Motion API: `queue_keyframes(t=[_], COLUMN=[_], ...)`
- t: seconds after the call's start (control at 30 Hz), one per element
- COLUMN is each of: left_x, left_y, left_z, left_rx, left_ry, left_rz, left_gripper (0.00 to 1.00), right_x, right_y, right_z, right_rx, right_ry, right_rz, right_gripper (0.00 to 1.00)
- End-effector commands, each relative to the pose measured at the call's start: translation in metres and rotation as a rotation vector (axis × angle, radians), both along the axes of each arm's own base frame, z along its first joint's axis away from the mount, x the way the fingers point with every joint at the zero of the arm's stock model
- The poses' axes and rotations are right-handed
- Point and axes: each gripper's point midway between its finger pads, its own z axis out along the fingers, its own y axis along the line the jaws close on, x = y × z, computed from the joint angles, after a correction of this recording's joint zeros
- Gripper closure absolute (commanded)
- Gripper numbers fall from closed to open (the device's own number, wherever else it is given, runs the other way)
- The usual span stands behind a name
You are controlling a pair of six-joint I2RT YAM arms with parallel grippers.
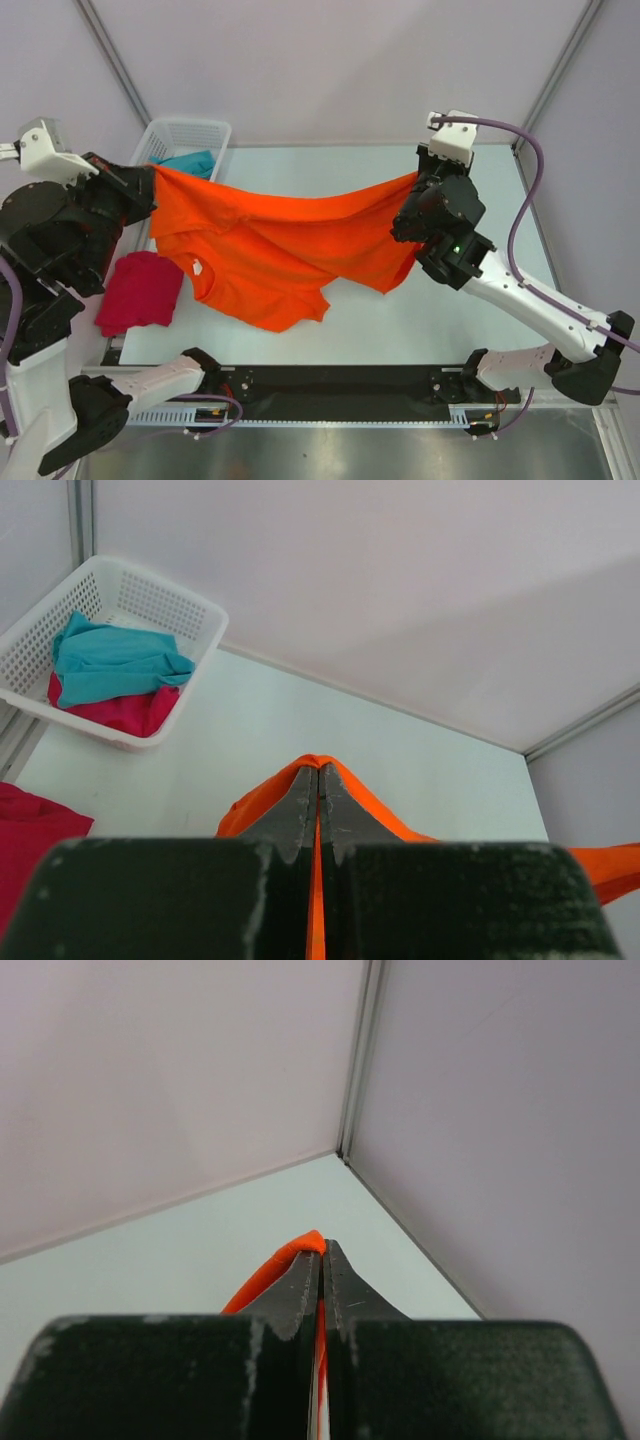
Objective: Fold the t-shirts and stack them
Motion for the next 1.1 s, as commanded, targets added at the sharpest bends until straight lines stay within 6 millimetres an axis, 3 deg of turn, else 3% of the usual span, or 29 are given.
queue_keyframes(t=[0.0,0.17,0.2,0.4,0.5,0.53,0.57,0.6,0.63,0.67,0.7,0.77,0.8,0.87,0.93,1.0,1.03,1.07], left_x=[0.002,0.022,0.031,0.083,0.111,0.121,0.125,0.13,0.136,0.139,0.142,0.149,0.152,0.162,0.177,0.188,0.203,0.211], left_y=[0.005,-0.004,-0.008,-0.029,-0.027,-0.019,-0.017,-0.016,-0.011,-0.009,-0.007,0.0,0.003,0.01,0.017,0.018,0.021,0.022], left_z=[0.012,-0.013,-0.026,-0.057,-0.075,-0.081,-0.084,-0.085,-0.089,-0.091,-0.093,-0.098,-0.098,-0.104,-0.111,-0.102,-0.109,-0.107], left_rx=[0.017,0.066,0.097,0.13,0.109,0.109,0.109,0.11,0.11,0.108,0.105,0.1,0.101,0.092,0.089,0.08,0.08,0.076], left_ry=[-0.037,0.028,0.056,0.159,0.21,0.23,0.236,0.237,0.251,0.258,0.26,0.271,0.266,0.283,0.309,0.299,0.321,0.32], left_rz=[0.024,0.039,0.045,0.0,-0.012,0.013,0.019,0.018,0.031,0.034,0.039,0.056,0.061,0.064,0.062,0.051,0.057,0.052], left_gripper=[1.0,1.0,1.0,1.0,1.0,1.0,1.0,1.0,1.0,1.0,1.0,1.0,1.0,1.0,1.0,1.0,1.0,1.0], right_x=[-0.015,0.002,0.005,0.041,0.06,0.065,0.079,0.113,0.105,0.119,0.128,0.143,0.147,0.16,0.177,0.196,0.212,0.223], right_y=[-0.02,-0.01,-0.009,0.006,0.018,0.024,0.035,0.038,0.011,0.03,0.025,0.032,0.033,0.018,0.017,-0.012,-0.016,-0.032], right_z=[0.013,0.001,-0.002,-0.024,-0.026,-0.035,-0.012,-0.016,-0.072,-0.074,-0.096,-0.099,-0.113,-0.127,-0.141,-0.147,-0.139,-0.139], right_rx=[0.113,0.057,0.049,-0.029,-0.027,-0.102,-0.073,0.285,0.163,0.345,0.323,0.316,0.341,0.376,0.389,0.447,0.465,0.445], right_ry=[0.002,0.035,0.04,0.072,0.056,0.112,0.076,-0.095,0.27,0.342,0.397,0.358,0.381,0.415,0.46,0.476,0.45,0.451], right_rz=[-0.112,-0.141,-0.148,-0.184,-0.176,-0.166,-0.089,-0.043,-0.022,0.133,0.103,0.171,0.195,0.171,0.199,0.177,0.181,0.155], right_gripper=[1.0,1.0,1.0,1.0,1.0,1.0,1.0,1.0,1.0,1.0,1.0,1.0,1.0,1.0,1.0,1.0,1.0,1.0])
